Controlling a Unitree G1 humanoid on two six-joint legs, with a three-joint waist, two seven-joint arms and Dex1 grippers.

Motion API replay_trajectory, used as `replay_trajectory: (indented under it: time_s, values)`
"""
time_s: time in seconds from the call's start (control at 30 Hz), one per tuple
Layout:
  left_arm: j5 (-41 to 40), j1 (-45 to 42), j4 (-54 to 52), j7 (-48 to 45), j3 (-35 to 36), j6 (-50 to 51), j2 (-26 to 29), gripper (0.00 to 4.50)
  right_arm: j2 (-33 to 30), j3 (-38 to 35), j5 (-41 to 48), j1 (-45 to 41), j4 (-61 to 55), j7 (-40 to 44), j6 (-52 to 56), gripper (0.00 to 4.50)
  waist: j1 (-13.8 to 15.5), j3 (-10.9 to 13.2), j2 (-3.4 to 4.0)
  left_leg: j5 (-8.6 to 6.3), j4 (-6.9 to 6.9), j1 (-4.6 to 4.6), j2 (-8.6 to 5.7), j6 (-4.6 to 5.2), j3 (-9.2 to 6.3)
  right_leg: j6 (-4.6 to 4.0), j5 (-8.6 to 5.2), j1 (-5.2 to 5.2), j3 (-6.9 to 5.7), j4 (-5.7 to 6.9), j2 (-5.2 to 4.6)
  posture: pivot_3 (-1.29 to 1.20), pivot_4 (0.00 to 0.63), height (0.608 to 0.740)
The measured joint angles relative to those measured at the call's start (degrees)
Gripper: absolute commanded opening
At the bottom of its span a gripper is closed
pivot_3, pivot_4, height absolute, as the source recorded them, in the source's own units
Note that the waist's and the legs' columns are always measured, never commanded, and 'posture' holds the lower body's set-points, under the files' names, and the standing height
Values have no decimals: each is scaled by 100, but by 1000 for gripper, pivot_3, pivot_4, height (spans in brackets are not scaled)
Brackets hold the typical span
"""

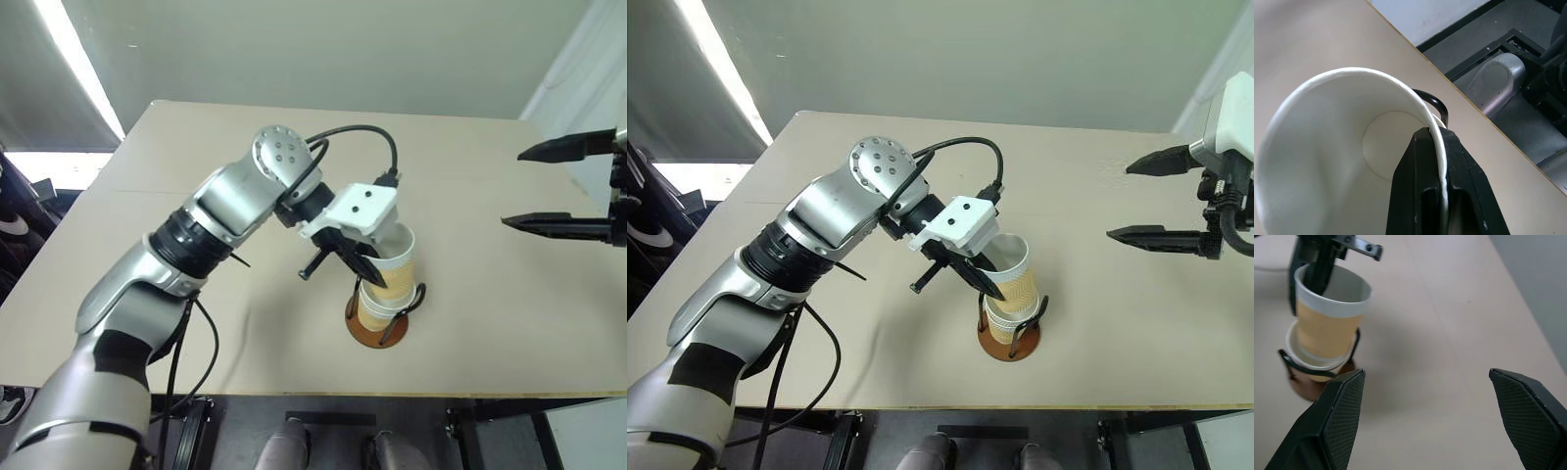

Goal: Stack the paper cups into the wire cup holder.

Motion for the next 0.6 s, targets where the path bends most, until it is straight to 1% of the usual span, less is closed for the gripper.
replay_trajectory:
  time_s: [0.2, 0.43, 0.53, 0.6]
  values:
    - [81, -1, 12, 0, -54, -39, -33, 26, -49, -149, 620, -11, -189, 137, 420, 4155, 1, 0, 0, 0, 1, 0, -1, 0, 2, 2, -1, 1, 2, 0, 0, 0, 150, 740]
    - [159, -2, 28, 0, -131, -104, -102, 26, -86, -149, 831, -11, -292, 66, 553, 4155, 4, 0, 0, 0, 1, 0, -1, 0, 1, 3, -2, 1, 2, 1, 0, 0, 150, 740]
    - [197, -2, 69, -1, -134, -93, -178, 686, -86, -149, 862, -14, -302, 3, 556, 4155, 6, 0, 0, 0, 2, 0, -1, 0, 2, 4, -1, 1, 2, 1, 0, 0, 150, 740]
    - [205, -2, 69, -1, -133, -83, -201, 1348, -86, -149, 872, -14, -311, -38, 556, 4155, 6, 0, 0, 0, 2, 0, -1, 1, 2, 4, -1, 1, 2, 1, 0, 0, 150, 740]
